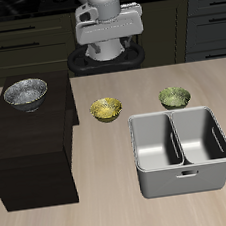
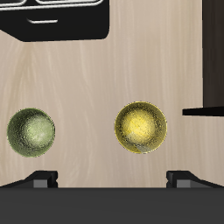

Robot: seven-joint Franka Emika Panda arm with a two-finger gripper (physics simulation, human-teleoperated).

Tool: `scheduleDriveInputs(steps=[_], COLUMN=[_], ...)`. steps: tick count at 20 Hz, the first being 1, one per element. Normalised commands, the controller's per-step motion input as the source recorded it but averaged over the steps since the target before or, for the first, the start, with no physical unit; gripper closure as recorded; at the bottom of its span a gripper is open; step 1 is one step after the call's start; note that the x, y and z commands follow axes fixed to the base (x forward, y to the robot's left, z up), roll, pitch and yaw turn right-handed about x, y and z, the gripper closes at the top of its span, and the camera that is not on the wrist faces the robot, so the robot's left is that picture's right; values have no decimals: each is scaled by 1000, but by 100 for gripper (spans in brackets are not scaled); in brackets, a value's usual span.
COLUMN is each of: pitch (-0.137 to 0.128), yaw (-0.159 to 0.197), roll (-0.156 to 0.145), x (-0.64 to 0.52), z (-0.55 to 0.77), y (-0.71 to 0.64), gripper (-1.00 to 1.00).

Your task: Stack the yellow bowl on the black bowl

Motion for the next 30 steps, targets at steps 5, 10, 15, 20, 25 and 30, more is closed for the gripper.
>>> scheduleDriveInputs(steps=[5,10,15,20,25,30], pitch=[-39,-26,-46,-38,-10,-10], yaw=[8,4,-6,-10,1,32], roll=[-26,-13,-17,-7,-15,-12], x=[-48,-61,-116,-54,28,72], z=[-166,-223,-266,-152,-167,-212], y=[-25,-40,-3,18,3,25], gripper=[-100,-100,-100,-100,-100,-100])
